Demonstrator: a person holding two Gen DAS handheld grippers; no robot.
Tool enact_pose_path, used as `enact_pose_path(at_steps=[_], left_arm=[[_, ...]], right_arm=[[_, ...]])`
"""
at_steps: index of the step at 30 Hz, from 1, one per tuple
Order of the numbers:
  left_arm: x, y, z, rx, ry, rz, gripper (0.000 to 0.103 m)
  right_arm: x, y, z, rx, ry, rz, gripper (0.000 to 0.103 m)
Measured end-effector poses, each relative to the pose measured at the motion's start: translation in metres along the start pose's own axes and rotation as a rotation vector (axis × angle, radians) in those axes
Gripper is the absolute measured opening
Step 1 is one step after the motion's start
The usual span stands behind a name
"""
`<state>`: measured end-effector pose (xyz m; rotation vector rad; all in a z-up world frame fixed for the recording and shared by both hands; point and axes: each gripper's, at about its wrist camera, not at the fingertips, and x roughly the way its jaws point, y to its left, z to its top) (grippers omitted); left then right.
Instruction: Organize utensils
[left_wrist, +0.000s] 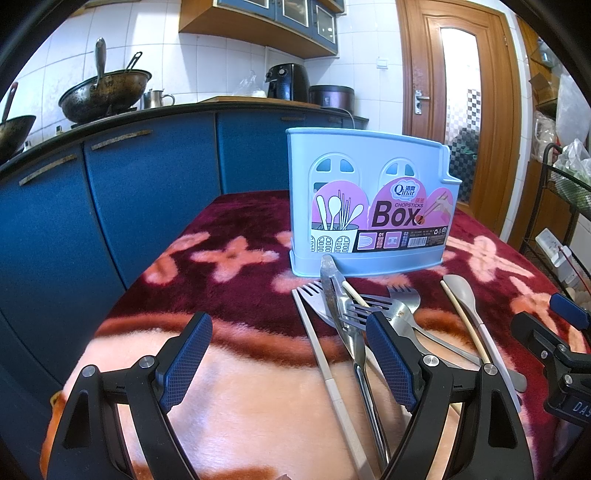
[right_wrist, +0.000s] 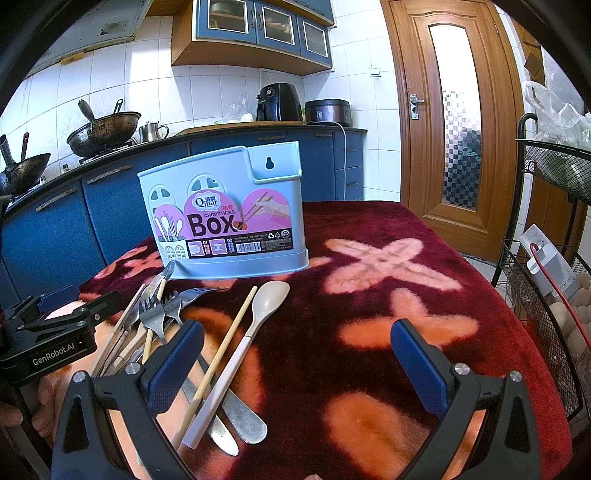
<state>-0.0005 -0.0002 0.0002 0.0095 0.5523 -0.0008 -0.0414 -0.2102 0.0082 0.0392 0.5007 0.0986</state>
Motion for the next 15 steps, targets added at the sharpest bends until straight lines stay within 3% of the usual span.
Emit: enact_pose_path(at_steps=[15], left_arm=[[-0.0019, 0.0020, 0.0022, -0.010, -0.006, 0.000, 0.086]], right_arm=[[0.0012, -0.0013, -0.0013, 0.010, -0.015, -0.001, 0.103]])
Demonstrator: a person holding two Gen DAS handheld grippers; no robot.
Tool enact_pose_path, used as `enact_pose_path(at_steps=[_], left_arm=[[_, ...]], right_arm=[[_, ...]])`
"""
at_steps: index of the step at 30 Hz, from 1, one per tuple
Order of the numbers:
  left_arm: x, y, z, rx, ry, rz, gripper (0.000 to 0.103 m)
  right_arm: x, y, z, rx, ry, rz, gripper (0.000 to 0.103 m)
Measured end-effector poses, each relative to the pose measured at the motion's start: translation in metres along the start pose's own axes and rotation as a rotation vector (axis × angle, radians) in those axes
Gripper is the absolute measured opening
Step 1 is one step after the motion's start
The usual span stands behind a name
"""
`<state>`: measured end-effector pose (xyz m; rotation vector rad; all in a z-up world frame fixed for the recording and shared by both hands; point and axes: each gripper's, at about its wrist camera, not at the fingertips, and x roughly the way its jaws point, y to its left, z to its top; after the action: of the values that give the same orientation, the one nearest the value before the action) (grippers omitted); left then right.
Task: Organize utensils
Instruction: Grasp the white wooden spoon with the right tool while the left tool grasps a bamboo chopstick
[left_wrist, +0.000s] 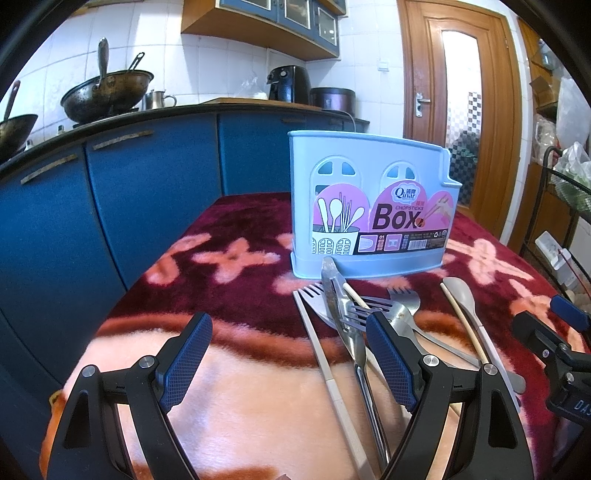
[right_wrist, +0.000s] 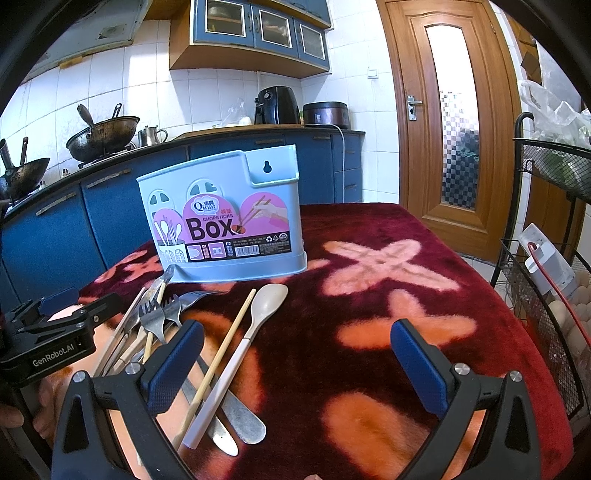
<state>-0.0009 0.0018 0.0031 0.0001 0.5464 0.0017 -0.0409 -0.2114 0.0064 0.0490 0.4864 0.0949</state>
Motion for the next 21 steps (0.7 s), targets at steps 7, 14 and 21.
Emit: enact_pose_path(at_steps=[7, 14, 21], left_arm=[[0.007, 0.007, 0.004, -0.030, 0.069, -0.062, 0.086], [0.020, 0.016, 0.012, -0.079, 0.166, -0.129, 0.086], [0.028, 0.019, 0.023, -0.041, 0.219, -0.088, 0.084]], right_arm=[[0.001, -0.002, 0.006, 0.010, 0.040, 0.023, 0.103], [0.005, 0.000, 0.020, -0.007, 0.114, 0.069, 0.099], [0.021, 0.002, 0.037, -0.039, 0.245, 0.097, 0.083]])
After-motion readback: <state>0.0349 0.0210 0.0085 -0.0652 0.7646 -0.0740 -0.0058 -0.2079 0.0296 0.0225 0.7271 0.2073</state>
